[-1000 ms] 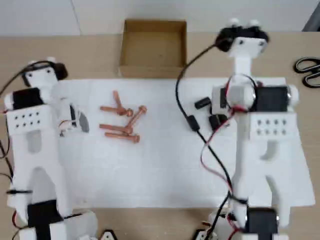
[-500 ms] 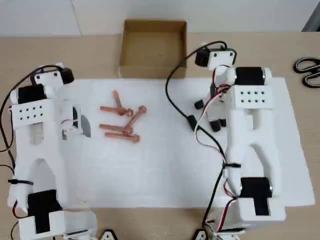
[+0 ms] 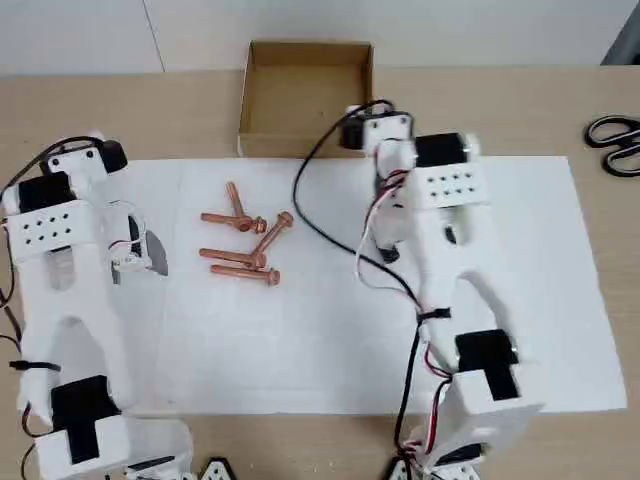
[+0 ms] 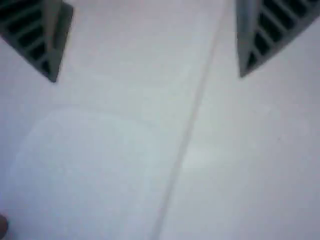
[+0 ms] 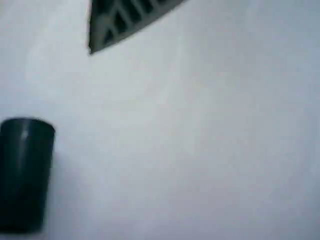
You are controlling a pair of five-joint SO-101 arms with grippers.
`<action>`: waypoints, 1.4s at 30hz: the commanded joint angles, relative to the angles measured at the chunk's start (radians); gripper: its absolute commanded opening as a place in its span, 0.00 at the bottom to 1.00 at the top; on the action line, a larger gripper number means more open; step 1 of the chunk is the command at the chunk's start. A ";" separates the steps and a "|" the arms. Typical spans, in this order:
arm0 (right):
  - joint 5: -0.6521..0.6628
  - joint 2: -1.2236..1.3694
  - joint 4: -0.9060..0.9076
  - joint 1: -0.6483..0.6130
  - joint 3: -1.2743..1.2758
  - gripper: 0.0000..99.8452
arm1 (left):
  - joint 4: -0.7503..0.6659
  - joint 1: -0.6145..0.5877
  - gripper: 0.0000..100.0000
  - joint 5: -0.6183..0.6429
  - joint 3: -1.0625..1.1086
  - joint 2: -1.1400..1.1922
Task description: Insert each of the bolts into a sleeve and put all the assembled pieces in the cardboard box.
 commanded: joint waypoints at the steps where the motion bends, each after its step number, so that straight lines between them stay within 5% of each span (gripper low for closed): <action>1: 0.023 -0.004 -0.050 -0.013 -0.006 0.15 | -0.006 0.008 0.22 -0.003 -0.044 -0.011; 32: 0.020 0.377 -0.272 -0.005 -0.018 0.09 | -0.005 0.060 0.22 0.002 -0.041 -0.006; 35: 0.018 0.374 -0.271 0.002 -0.018 0.00 | -0.005 0.060 0.22 0.002 -0.041 -0.006; 42: 0.020 0.318 -0.077 0.015 -0.183 0.00 | -0.005 0.060 0.22 0.002 -0.041 -0.006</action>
